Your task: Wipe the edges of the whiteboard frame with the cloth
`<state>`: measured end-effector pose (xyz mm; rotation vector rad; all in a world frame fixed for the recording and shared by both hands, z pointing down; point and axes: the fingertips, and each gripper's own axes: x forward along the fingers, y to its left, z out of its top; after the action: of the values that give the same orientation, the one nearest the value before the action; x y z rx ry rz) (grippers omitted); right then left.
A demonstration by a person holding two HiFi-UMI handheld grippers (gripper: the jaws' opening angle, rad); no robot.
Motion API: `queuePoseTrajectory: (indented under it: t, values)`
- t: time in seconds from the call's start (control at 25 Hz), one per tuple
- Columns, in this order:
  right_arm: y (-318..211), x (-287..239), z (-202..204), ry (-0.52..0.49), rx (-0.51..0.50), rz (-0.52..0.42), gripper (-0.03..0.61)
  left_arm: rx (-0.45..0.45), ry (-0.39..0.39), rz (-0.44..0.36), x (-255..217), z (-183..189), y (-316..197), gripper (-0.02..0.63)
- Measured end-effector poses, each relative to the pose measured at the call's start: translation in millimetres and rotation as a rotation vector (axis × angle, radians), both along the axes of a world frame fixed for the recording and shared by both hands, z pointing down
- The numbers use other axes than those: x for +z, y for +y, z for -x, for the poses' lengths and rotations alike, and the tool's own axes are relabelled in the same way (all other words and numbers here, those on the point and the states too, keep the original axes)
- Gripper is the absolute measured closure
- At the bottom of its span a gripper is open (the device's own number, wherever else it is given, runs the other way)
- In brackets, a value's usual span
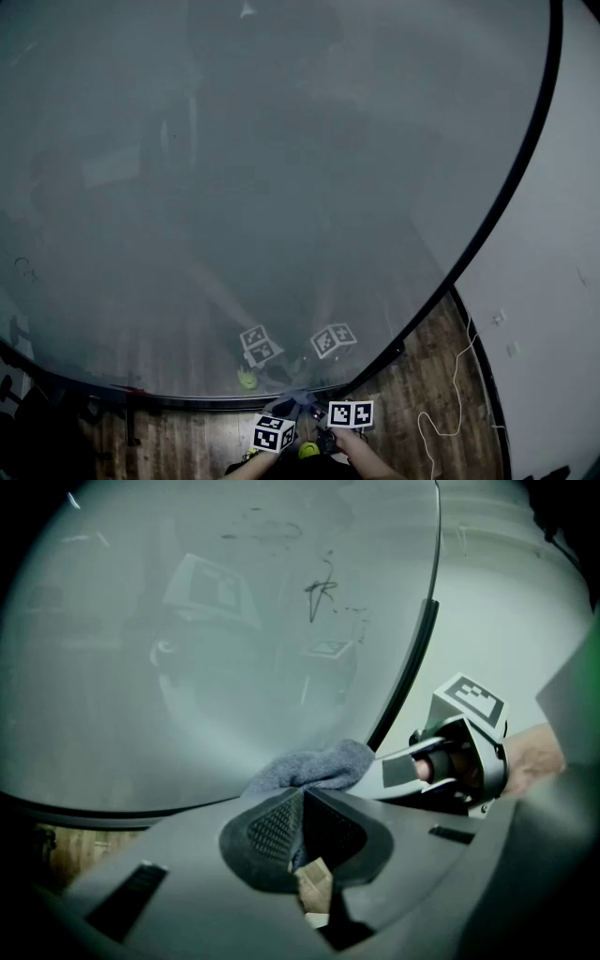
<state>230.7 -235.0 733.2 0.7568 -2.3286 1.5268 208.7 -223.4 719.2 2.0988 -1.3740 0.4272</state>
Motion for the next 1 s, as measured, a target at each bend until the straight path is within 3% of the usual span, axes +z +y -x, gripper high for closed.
queuePoseTrajectory:
  t: [0.44,1.0]
  values:
    - [-11,1,-20,-0.001,-0.030,-0.017,0.495,-0.012,-0.006,-0.006,1,-21,-10,0.594]
    - [-24,2,-52,-0.015,0.013,-0.010,0.495,0.021,-0.001,-0.012,3,-53,-23,0.594]
